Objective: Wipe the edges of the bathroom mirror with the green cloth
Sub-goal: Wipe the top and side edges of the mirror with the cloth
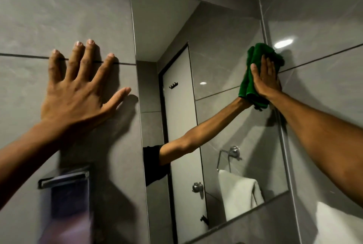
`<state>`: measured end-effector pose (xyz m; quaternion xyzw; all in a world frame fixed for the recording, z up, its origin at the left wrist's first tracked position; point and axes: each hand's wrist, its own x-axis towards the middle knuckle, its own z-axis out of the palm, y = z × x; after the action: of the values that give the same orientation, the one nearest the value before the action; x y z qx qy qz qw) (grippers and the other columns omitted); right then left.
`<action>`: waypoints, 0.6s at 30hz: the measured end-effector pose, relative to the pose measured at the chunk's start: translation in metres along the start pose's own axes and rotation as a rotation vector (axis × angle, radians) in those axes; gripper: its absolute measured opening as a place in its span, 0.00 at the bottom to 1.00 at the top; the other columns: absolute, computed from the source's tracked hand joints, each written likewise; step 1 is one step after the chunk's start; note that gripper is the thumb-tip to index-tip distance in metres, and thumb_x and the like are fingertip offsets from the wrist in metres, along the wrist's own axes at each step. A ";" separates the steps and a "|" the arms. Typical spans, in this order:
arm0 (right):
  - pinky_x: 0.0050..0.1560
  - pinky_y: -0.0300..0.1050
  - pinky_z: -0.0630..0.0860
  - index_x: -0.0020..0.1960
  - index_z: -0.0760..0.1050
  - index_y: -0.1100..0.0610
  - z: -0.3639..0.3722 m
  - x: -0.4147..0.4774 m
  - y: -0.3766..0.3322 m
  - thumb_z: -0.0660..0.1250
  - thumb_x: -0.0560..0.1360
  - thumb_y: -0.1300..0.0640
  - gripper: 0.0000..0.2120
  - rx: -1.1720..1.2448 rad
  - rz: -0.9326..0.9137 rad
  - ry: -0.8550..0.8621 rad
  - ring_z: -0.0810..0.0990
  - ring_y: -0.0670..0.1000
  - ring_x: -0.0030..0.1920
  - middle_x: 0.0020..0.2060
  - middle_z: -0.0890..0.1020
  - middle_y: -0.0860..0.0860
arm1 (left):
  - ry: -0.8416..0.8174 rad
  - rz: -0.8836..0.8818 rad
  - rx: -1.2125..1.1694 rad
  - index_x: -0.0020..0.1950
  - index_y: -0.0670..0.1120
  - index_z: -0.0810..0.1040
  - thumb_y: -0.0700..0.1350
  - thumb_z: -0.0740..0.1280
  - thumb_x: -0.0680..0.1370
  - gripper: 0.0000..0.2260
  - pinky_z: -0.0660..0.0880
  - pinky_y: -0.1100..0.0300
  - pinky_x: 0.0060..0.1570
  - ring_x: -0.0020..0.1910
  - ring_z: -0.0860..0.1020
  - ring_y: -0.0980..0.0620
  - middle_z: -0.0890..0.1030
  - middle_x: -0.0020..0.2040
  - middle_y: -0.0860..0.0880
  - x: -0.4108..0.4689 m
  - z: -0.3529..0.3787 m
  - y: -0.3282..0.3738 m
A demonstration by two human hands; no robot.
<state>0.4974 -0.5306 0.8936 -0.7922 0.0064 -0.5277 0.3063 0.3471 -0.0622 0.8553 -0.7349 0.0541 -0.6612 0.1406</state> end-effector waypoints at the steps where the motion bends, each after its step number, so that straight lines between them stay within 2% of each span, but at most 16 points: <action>1: 0.74 0.61 0.45 0.75 0.38 0.48 0.003 -0.010 0.005 0.38 0.76 0.34 0.33 0.004 0.008 -0.003 0.44 0.52 0.77 0.78 0.44 0.51 | 0.001 -0.001 -0.007 0.79 0.53 0.49 0.70 0.46 0.75 0.36 0.43 0.38 0.74 0.78 0.45 0.44 0.48 0.80 0.42 0.000 0.001 0.000; 8: 0.76 0.58 0.47 0.76 0.40 0.51 0.024 -0.092 0.035 0.41 0.78 0.37 0.31 0.034 0.095 0.026 0.46 0.52 0.77 0.78 0.47 0.54 | -0.009 -0.001 -0.051 0.78 0.54 0.47 0.70 0.46 0.76 0.35 0.43 0.35 0.74 0.78 0.43 0.44 0.45 0.80 0.43 0.000 0.005 -0.001; 12: 0.76 0.57 0.47 0.76 0.41 0.50 0.038 -0.141 0.061 0.42 0.78 0.37 0.31 0.046 0.149 0.016 0.46 0.52 0.77 0.78 0.47 0.53 | 0.008 0.003 -0.093 0.78 0.55 0.45 0.71 0.46 0.76 0.35 0.48 0.32 0.72 0.77 0.41 0.46 0.45 0.80 0.43 0.003 0.012 -0.003; 18: 0.76 0.58 0.48 0.76 0.43 0.52 0.064 -0.211 0.099 0.42 0.77 0.37 0.33 0.087 0.279 0.034 0.47 0.53 0.77 0.78 0.49 0.55 | 0.015 0.023 -0.131 0.77 0.58 0.42 0.71 0.46 0.75 0.35 0.50 0.31 0.72 0.78 0.43 0.42 0.45 0.80 0.44 0.005 0.022 -0.008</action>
<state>0.4886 -0.5101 0.6531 -0.7606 0.0989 -0.4932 0.4105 0.3690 -0.0531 0.8601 -0.7369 0.1067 -0.6601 0.0993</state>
